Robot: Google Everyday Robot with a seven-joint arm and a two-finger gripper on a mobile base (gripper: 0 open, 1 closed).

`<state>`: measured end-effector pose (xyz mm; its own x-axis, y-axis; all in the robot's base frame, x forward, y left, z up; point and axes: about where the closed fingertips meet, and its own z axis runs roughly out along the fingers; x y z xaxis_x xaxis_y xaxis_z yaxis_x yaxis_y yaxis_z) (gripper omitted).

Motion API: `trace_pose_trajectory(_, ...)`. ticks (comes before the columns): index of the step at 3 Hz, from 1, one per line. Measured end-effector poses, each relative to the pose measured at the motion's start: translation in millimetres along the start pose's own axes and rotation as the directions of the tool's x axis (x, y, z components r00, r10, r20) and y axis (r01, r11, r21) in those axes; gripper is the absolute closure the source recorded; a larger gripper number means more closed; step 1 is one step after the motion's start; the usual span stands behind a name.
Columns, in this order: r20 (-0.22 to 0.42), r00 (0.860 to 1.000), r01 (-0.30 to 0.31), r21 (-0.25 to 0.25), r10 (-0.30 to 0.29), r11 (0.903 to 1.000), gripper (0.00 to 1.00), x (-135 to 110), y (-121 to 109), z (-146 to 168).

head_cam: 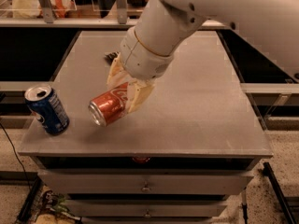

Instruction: Move coke can near pepsi can

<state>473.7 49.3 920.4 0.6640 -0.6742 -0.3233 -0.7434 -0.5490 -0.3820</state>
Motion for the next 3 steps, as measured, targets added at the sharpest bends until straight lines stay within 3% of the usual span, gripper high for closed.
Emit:
trace_pose_trajectory(2, 0.018, 0.999, 0.046, 0.013, -0.046, 0.9989, 1.0, 0.4, -23.3, 35.3)
trace_pose_trajectory(3, 0.039, 0.996, 0.083, 0.021, -0.084, 0.9963, 1.0, -11.5, -37.3, 47.5)
